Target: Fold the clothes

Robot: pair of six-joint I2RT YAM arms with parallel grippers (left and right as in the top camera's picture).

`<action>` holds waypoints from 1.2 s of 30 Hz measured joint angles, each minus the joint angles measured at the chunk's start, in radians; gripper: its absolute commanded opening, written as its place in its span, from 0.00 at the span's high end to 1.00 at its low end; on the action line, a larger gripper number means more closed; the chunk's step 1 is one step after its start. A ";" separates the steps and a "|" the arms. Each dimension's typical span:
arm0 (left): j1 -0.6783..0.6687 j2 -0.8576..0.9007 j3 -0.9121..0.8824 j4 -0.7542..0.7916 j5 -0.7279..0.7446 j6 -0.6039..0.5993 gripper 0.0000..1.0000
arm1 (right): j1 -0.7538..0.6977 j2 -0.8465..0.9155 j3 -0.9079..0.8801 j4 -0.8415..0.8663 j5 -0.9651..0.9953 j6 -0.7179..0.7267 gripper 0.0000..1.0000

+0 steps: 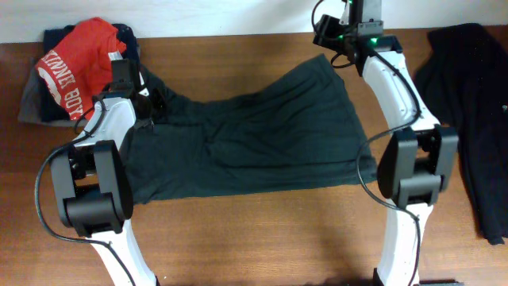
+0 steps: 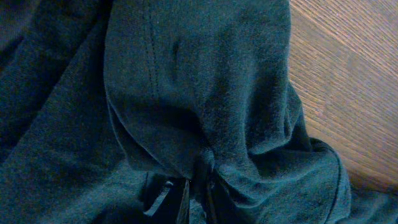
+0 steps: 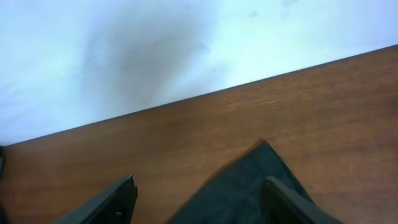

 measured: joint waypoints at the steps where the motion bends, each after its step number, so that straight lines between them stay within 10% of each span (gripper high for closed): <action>1: 0.000 0.000 0.000 0.000 0.000 0.000 0.89 | 0.000 0.020 0.014 0.000 0.000 0.000 0.32; 36: 0.000 0.034 0.000 0.008 0.000 0.000 0.89 | 0.008 0.311 0.063 0.154 0.136 -0.087 0.25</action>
